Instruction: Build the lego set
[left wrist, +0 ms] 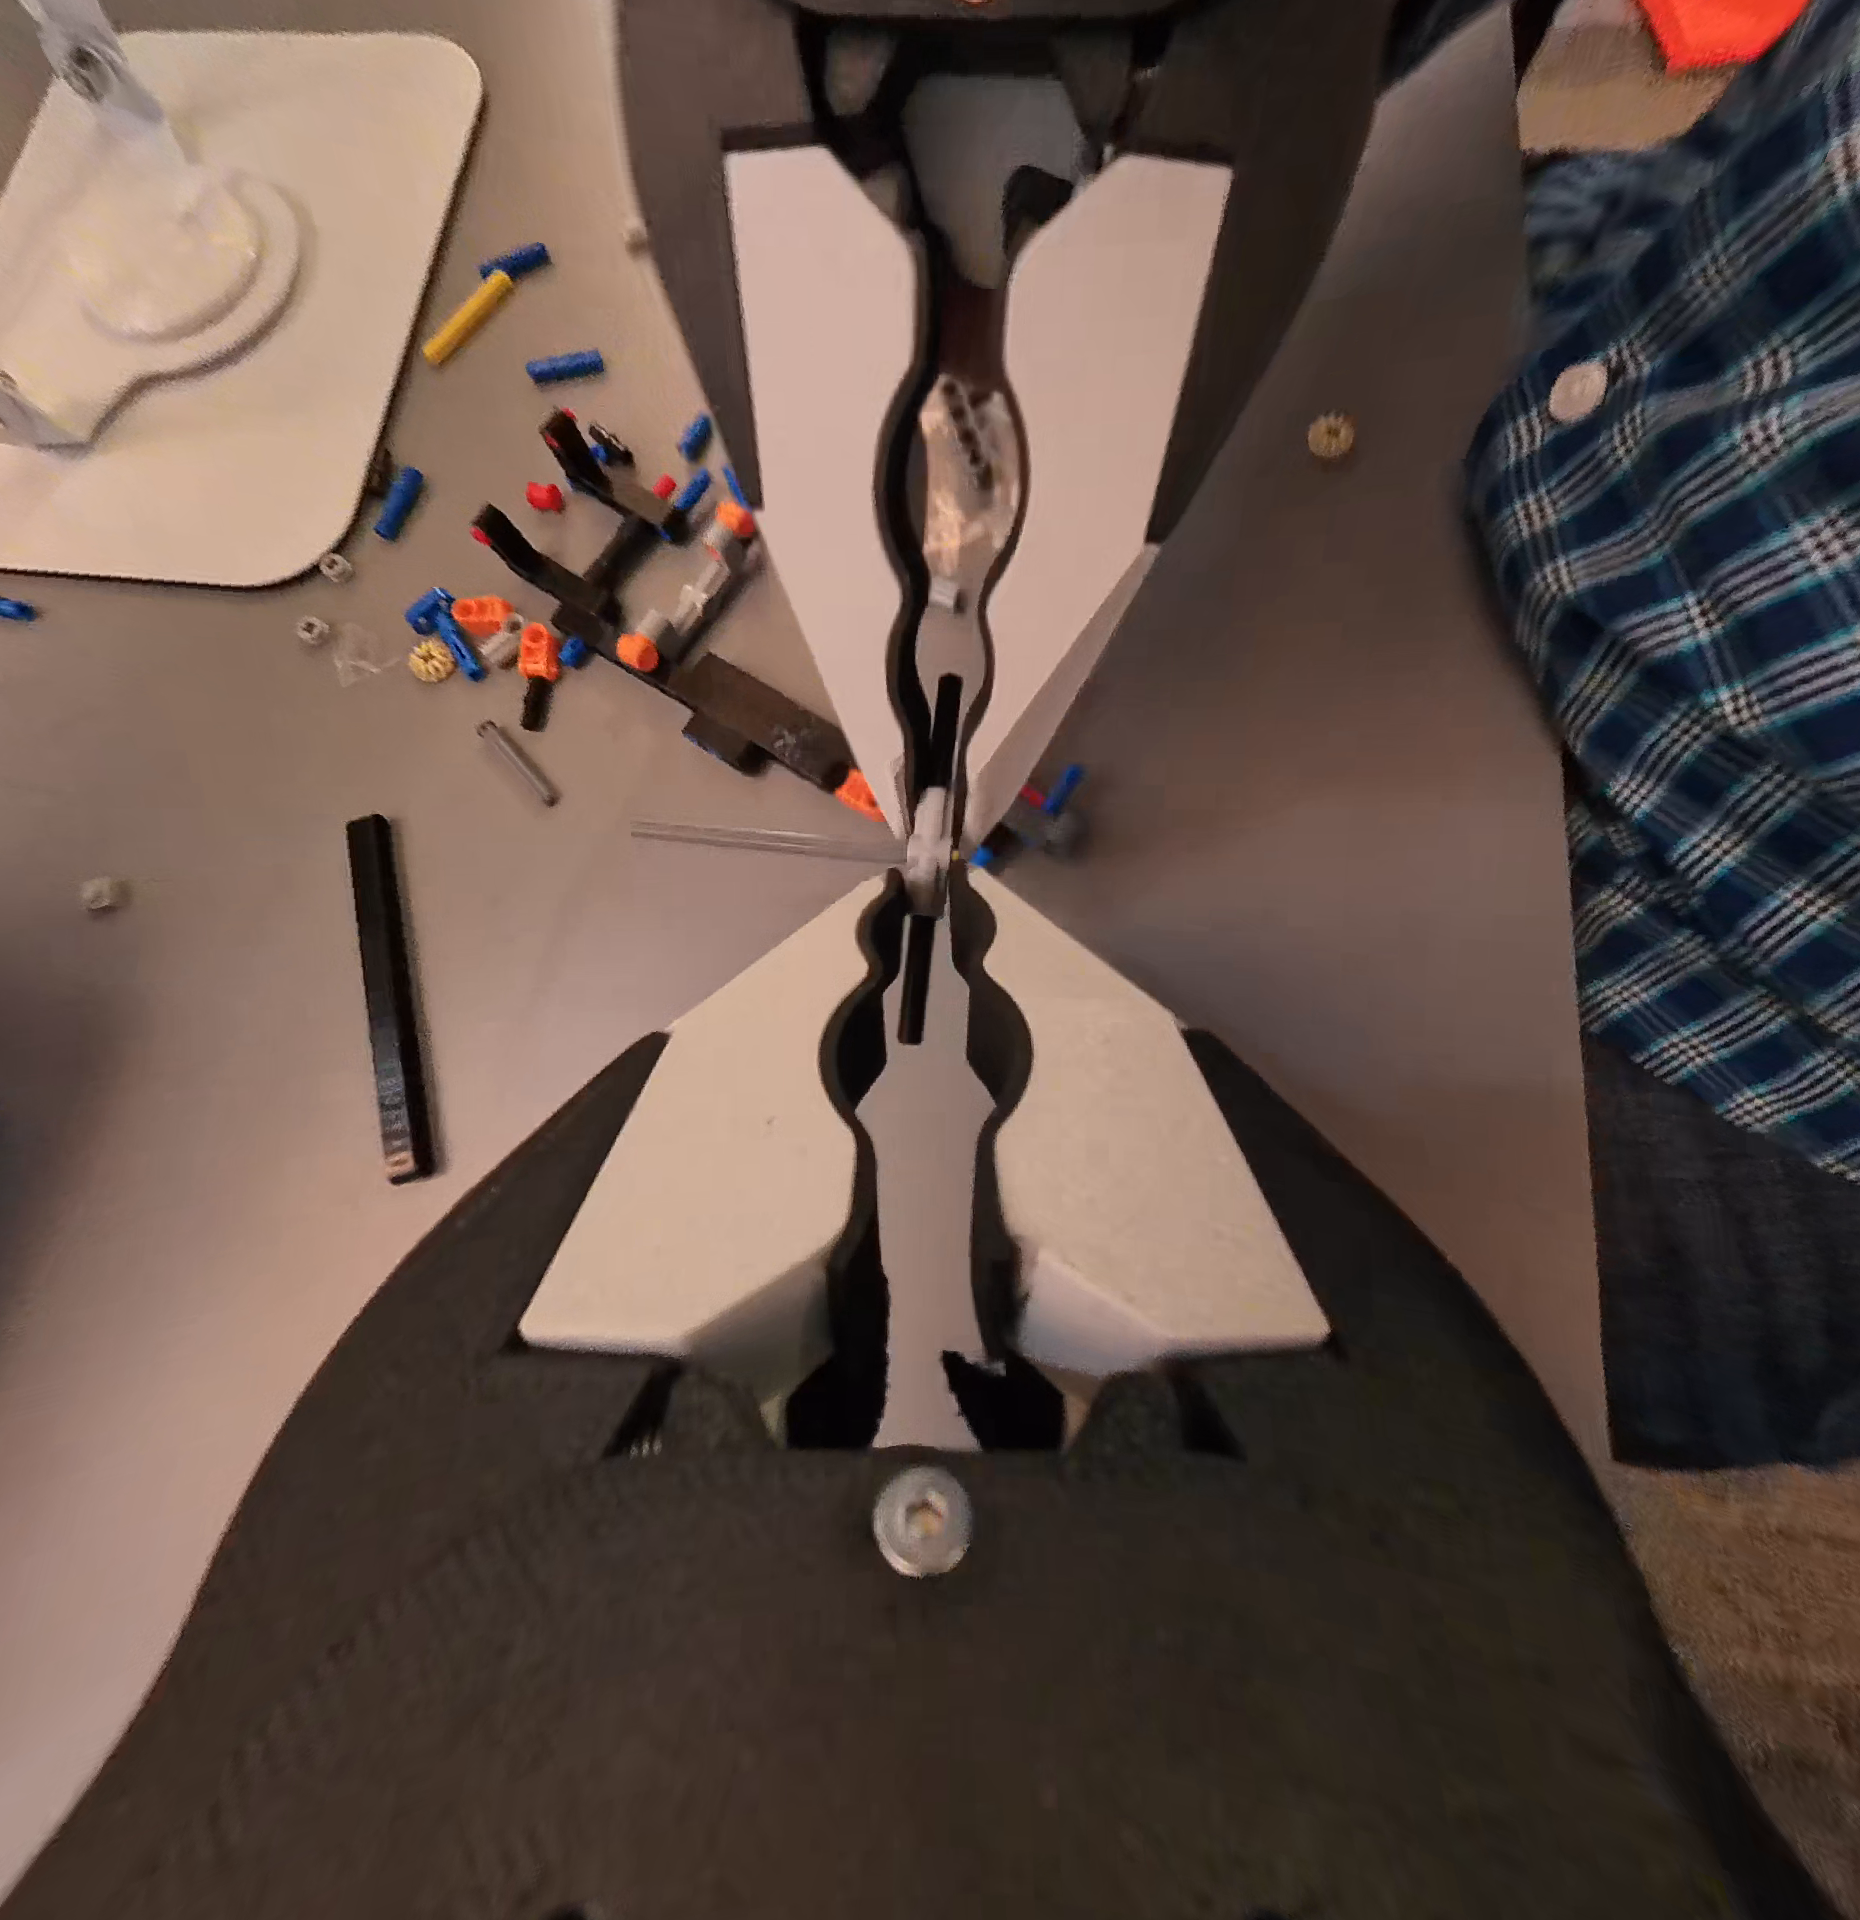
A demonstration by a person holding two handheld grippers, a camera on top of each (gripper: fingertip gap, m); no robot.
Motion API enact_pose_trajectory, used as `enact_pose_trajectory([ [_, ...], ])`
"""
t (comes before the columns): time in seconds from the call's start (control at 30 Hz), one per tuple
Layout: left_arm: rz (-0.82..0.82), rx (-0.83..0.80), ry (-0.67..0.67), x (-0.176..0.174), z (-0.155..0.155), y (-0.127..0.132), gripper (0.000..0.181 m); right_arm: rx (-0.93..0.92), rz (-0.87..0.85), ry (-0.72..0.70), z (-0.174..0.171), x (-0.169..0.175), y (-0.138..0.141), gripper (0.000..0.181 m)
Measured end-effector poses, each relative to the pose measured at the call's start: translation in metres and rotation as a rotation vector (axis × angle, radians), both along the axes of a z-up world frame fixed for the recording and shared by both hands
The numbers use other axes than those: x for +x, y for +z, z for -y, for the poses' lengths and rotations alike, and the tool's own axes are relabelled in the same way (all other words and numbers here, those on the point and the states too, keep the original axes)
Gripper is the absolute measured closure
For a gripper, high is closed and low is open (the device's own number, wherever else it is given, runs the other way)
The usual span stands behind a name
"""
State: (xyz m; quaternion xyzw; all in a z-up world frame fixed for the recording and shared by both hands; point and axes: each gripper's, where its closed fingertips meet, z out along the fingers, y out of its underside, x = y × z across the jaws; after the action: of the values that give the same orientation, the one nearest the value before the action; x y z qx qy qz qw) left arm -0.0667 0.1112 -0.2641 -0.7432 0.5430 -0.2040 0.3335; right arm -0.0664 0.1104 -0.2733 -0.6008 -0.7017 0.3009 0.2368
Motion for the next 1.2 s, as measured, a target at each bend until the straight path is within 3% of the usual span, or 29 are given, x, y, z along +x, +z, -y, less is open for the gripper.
enact_pose_trajectory([
  [0.03, 0.021, -0.003, 0.015, 0.001, -0.002, 0.004, 0.174, -0.005, -0.018, -0.015, -0.001, 0.001, 0.004, 0.178],
  [0.13, 0.084, -0.001, 0.084, 0.003, -0.01, 0.016, 0.157, -0.032, -0.068, -0.063, -0.004, 0.006, 0.016, 0.178],
  [0.23, 0.16, -0.024, 0.188, 0.004, -0.019, 0.027, 0.128, -0.029, -0.112, -0.114, -0.009, 0.011, 0.027, 0.178],
  [0.43, 0.36, -0.169, 0.416, 0.008, -0.024, 0.035, 0.118, 0.006, -0.196, -0.225, -0.025, 0.025, 0.048, 0.178],
  [0.67, 0.713, -0.362, 0.529, 0.03, -0.023, 0.05, 0.128, 0.071, -0.266, -0.279, -0.027, 0.03, 0.06, 0.178],
  [0.97, 0.901, -0.48, 0.531, 0.048, -0.022, 0.06, 0.162, 0.157, -0.284, -0.302, -0.028, 0.033, 0.06, 0.178],
  [1.2, 1.01, -0.516, 0.521, 0.049, -0.024, 0.069, 0.155, 0.198, -0.289, -0.31, -0.029, 0.034, 0.059, 0.178],
])
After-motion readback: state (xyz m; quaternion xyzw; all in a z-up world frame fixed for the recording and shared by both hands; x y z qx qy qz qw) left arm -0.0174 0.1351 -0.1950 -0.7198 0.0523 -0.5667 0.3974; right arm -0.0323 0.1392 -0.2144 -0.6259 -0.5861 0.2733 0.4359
